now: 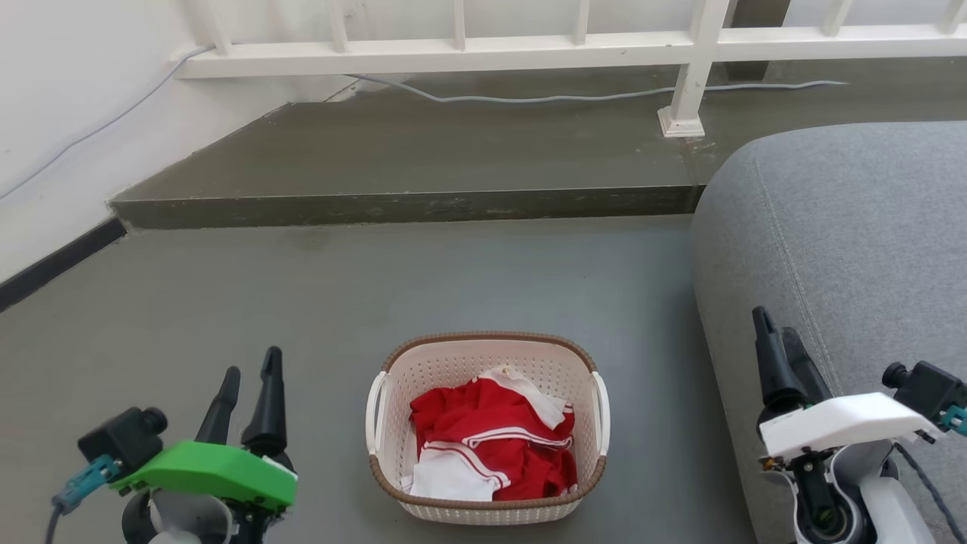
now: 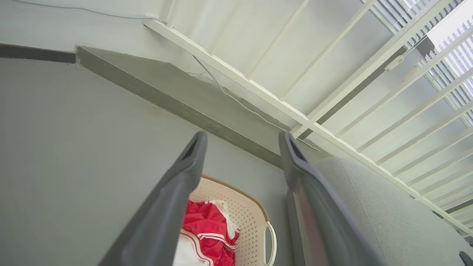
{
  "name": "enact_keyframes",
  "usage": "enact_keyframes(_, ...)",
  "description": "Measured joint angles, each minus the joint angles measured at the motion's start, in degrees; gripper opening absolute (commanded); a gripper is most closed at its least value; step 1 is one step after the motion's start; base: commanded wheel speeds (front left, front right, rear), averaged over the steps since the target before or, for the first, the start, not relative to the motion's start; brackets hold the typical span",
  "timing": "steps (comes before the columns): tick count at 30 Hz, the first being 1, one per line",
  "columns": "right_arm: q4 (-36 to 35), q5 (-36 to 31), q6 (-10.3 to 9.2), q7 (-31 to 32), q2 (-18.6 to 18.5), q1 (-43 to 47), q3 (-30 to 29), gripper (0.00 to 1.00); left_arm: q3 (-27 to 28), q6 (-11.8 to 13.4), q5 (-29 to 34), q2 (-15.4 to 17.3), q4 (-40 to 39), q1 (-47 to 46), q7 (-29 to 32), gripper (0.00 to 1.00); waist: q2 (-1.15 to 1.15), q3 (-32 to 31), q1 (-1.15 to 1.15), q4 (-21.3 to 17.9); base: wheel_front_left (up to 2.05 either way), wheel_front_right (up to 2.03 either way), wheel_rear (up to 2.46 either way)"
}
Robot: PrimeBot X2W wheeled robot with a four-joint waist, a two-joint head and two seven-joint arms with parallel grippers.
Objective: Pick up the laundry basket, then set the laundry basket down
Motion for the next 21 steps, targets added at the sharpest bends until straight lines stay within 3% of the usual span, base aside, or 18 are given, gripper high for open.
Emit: enact_keyframes(21,-5.1,-17.1,-3.13,-4.1,-0.2,1.4,4.9,1.00,-3.8,3.6,17.4,0.0,-4.3,1.0,-4.3,1.00,0.00,-0.1,0.00,-0.1,0.00,0.00,0.00)
